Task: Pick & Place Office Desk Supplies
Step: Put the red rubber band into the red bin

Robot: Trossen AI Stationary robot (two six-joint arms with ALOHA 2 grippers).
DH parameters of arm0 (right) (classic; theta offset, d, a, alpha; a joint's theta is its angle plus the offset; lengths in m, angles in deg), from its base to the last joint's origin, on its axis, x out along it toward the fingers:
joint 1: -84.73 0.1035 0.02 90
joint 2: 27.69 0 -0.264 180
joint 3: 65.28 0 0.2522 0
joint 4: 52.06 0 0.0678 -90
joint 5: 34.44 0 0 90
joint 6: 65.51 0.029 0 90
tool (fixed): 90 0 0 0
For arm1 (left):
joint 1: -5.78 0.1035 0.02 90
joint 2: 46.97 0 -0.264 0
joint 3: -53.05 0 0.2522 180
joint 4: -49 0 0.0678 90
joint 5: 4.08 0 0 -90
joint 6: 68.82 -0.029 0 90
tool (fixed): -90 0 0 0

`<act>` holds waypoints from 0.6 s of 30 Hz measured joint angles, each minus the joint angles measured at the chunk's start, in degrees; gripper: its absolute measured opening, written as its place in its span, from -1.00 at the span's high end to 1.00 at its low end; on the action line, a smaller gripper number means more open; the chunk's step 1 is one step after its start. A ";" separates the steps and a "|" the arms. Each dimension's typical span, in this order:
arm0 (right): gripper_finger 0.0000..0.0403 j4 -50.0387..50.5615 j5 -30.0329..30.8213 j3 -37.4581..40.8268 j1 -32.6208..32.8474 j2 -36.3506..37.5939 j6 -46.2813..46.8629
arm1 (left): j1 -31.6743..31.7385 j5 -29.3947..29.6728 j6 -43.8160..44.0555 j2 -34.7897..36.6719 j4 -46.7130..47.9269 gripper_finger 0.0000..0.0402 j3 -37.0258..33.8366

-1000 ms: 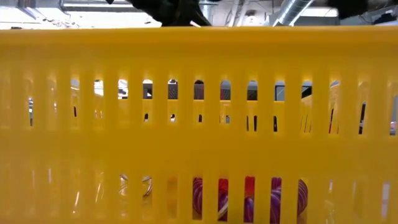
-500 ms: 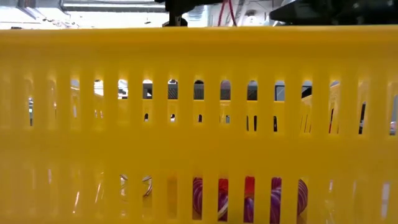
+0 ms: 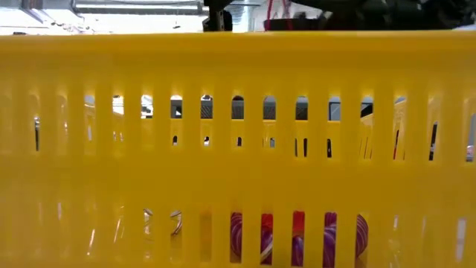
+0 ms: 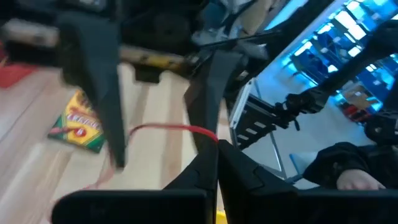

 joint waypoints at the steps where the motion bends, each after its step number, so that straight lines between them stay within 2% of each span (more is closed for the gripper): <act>1: -0.19 0.07 0.02 -0.32 -0.04 -0.37 0.02 | 0.00 -0.07 -0.33 0.02 -0.39 1.00 0.00; 5: -0.15 0.28 -0.08 -1.24 -0.15 -1.72 0.28 | 0.00 -0.33 -0.96 0.44 -1.06 1.00 0.00; 8: -0.01 0.41 -1.08 -1.28 -0.15 -1.73 0.53 | 0.00 -0.33 -1.60 0.97 -1.63 1.00 0.11; 11: 0.26 0.27 -1.20 -1.28 -0.13 -1.62 0.89 | 0.00 -0.20 -1.65 1.42 -2.40 1.00 0.07; 16: 0.84 0.30 -1.37 -1.37 -0.01 -0.87 0.65 | 0.01 0.45 -1.65 1.72 -3.61 0.98 0.08; 18: 0.95 0.07 -2.51 -1.37 0.00 -0.37 0.05 | 0.02 0.74 -1.68 1.77 -3.63 0.97 0.07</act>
